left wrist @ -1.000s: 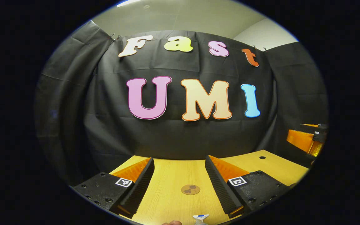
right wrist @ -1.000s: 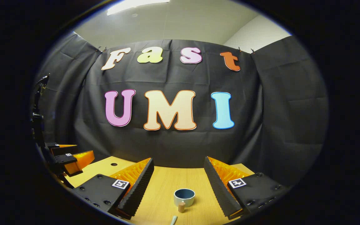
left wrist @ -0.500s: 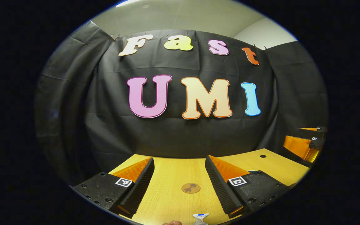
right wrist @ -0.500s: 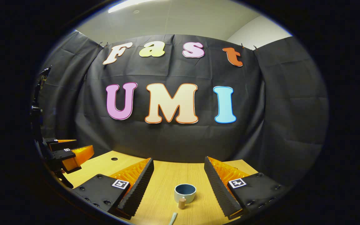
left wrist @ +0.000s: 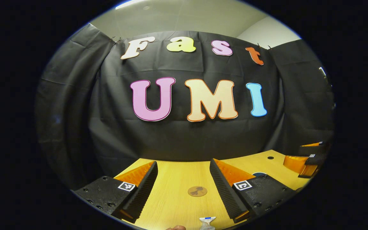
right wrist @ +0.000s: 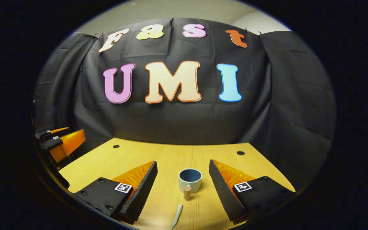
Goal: Put the toothbrush and toothpaste on the desktop into the cup, then pick up the cup and place it on the coaster on the desktop.
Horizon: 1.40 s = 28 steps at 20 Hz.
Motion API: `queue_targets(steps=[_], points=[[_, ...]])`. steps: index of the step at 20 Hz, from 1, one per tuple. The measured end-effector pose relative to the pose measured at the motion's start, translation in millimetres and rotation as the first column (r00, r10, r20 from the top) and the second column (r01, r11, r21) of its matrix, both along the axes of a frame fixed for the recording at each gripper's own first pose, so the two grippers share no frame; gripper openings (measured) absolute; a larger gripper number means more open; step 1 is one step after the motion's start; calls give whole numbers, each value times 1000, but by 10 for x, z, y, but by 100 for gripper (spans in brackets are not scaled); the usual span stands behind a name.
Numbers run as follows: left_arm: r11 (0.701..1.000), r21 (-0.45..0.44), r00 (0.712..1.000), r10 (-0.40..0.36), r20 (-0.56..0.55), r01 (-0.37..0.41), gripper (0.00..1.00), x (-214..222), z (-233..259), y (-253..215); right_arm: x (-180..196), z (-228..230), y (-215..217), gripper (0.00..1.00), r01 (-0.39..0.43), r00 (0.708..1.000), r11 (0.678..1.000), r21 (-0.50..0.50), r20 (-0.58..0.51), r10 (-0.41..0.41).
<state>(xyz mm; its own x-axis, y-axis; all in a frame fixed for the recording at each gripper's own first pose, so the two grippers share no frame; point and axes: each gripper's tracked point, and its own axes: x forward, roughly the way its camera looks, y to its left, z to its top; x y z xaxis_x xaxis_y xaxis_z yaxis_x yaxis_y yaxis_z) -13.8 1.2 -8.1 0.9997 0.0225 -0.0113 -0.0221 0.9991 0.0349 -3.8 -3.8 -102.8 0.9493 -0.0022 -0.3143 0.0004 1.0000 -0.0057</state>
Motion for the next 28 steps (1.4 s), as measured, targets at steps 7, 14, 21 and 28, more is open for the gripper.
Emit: queue_targets(steps=[7, 14, 21, 28], points=[[1000, 3, 999, 27, -22, -27, 95, -88, -71, 129, -78, -664, 85, 100, -59, 977, 997, -46, -207, 49], [998, 18, 998, 61, -30, -60, 95, -119, -99, 274, -222, -1293, 118, 100, -84, 903, 996, -42, -426, 58], [997, 14, 995, 81, -62, -80, 95, -89, -189, 365, -436, -1846, 132, 100, -109, 790, 993, -40, -610, 62], [995, 18, 991, 97, -91, -95, 95, -77, -299, 439, -472, -2197, 129, 91, -132, 700, 991, -39, -711, 65]])
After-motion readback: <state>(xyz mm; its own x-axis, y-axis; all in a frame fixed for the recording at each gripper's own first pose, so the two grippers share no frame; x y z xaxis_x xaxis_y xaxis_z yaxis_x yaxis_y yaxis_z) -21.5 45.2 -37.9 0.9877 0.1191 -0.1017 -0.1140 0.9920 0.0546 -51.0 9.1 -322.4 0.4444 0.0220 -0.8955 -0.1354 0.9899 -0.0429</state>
